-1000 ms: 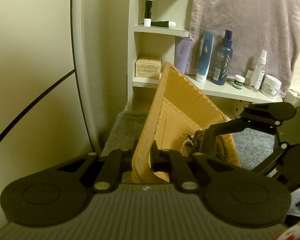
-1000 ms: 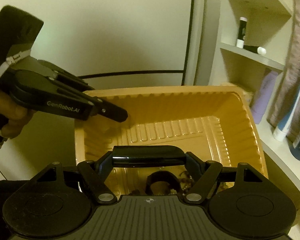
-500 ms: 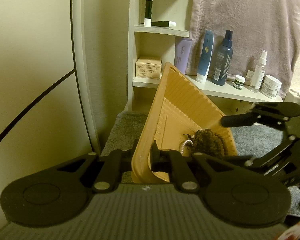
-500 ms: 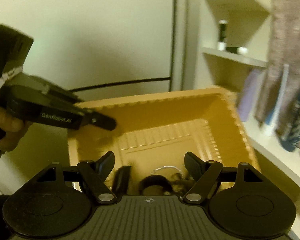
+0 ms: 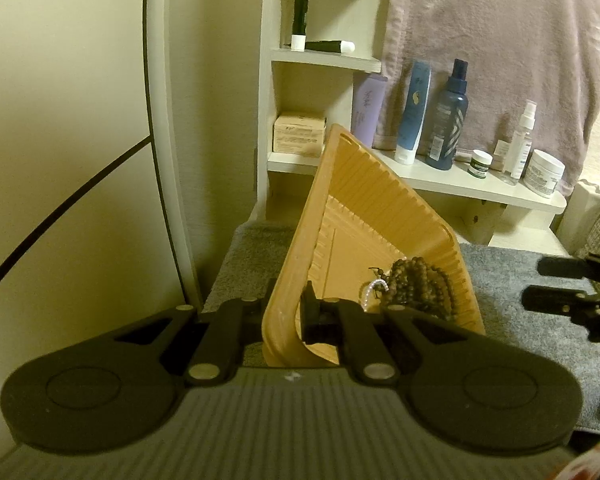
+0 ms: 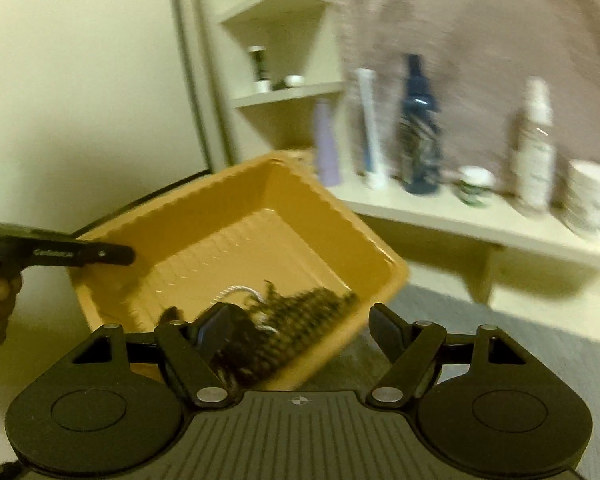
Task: Organize jewelry
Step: 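Lower the orange tray flat onto the towel with the left gripper and release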
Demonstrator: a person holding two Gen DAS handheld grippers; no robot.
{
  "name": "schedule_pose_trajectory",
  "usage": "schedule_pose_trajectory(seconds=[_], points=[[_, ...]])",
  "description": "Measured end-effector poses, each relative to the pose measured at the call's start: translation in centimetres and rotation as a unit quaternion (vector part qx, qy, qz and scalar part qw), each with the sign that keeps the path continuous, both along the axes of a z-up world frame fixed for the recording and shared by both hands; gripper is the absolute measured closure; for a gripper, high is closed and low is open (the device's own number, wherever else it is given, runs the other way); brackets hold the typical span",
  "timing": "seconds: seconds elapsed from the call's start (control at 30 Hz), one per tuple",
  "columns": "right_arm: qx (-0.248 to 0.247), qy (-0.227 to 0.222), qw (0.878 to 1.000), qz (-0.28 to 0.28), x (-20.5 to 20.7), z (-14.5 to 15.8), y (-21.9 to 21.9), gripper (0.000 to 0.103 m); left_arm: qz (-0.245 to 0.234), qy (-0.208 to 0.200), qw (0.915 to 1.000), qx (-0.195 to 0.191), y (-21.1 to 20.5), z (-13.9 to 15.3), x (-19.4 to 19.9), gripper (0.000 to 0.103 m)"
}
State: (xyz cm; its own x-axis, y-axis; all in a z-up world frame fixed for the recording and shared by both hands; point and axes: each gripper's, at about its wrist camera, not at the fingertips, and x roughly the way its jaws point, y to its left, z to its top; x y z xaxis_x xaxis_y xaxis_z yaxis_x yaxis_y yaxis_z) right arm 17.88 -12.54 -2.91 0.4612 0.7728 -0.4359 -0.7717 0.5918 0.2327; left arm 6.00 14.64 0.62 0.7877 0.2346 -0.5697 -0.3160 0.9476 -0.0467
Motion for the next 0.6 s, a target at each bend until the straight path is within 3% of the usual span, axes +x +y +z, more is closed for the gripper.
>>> schedule_pose_trajectory(seconds=[0.17, 0.6], points=[[-0.004, 0.019, 0.999, -0.037, -0.4, -0.4, -1.7, 0.026, 0.005, 0.001, 1.0, -0.006, 0.6, -0.6, -0.1, 0.096], [-0.005, 0.058, 0.993, -0.099, -0.8, -1.1, -3.5, 0.026, 0.012, -0.007, 0.9978, -0.064, 3.5, -2.9, -0.7, 0.096]])
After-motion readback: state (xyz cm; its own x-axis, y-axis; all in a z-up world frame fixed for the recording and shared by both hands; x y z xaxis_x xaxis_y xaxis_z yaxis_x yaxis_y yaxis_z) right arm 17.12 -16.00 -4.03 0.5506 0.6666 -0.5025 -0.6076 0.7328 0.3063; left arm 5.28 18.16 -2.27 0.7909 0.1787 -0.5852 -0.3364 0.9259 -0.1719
